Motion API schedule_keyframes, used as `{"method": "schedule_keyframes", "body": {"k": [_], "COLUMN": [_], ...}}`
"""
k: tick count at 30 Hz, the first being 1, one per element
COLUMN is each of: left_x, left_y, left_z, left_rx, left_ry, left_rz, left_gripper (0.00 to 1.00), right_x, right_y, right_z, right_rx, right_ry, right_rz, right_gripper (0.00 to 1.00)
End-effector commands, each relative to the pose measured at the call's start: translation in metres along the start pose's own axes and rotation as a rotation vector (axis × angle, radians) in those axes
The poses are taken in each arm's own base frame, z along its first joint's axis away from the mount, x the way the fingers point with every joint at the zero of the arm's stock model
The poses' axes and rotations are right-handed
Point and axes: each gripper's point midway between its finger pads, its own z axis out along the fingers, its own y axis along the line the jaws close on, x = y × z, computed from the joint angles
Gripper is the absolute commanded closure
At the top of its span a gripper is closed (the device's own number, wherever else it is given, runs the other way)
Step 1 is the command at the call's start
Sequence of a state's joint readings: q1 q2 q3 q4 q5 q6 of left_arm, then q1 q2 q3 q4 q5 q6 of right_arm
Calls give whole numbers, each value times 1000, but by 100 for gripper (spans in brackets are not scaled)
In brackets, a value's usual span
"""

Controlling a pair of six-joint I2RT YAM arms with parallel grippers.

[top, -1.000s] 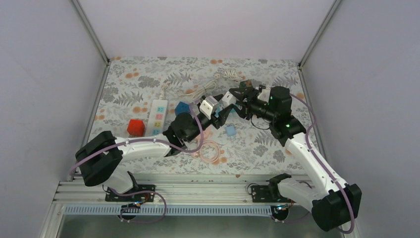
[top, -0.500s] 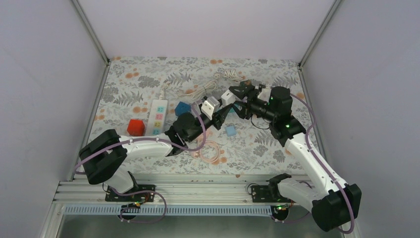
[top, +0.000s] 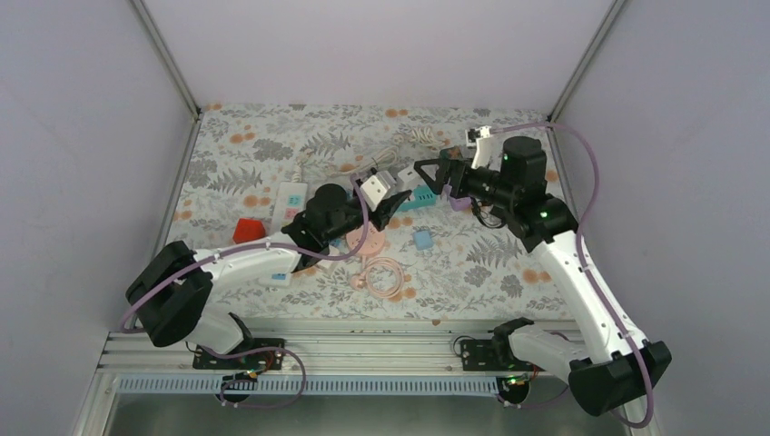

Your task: Insert the plug

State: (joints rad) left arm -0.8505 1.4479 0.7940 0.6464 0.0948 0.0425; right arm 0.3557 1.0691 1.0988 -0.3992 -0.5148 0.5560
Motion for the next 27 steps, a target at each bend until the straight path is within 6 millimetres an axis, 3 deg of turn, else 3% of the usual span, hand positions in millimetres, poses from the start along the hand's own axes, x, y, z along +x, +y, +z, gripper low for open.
{"method": "schedule_keyframes", "body": {"k": [1, 9, 14, 17, 22, 27], "left_x": [3, 8, 11, 12, 14, 14], "left_y": [-18, -21, -23, -21, -18, -19], "left_z": [3, 7, 10, 11, 14, 14], "left_rx": [119, 157, 173, 164, 151, 157], "left_ry": [71, 97, 105, 108, 117, 118], "left_rz": [93, 125, 129, 133, 138, 141], "left_gripper": [70, 70, 70, 70, 70, 70], "right_x": [5, 21, 43, 47, 52, 55], "right_y": [6, -20, -12, -18, -37, -43], "right_z": [-7, 5, 15, 20, 29, 37], "right_rx": [-3, 91, 10, 35, 107, 117], "right_ry": [66, 143, 227, 249, 277, 299], "right_rz": [-311, -318, -316, -297, -260, -247], "right_gripper": [0, 3, 9, 9, 17, 27]}}
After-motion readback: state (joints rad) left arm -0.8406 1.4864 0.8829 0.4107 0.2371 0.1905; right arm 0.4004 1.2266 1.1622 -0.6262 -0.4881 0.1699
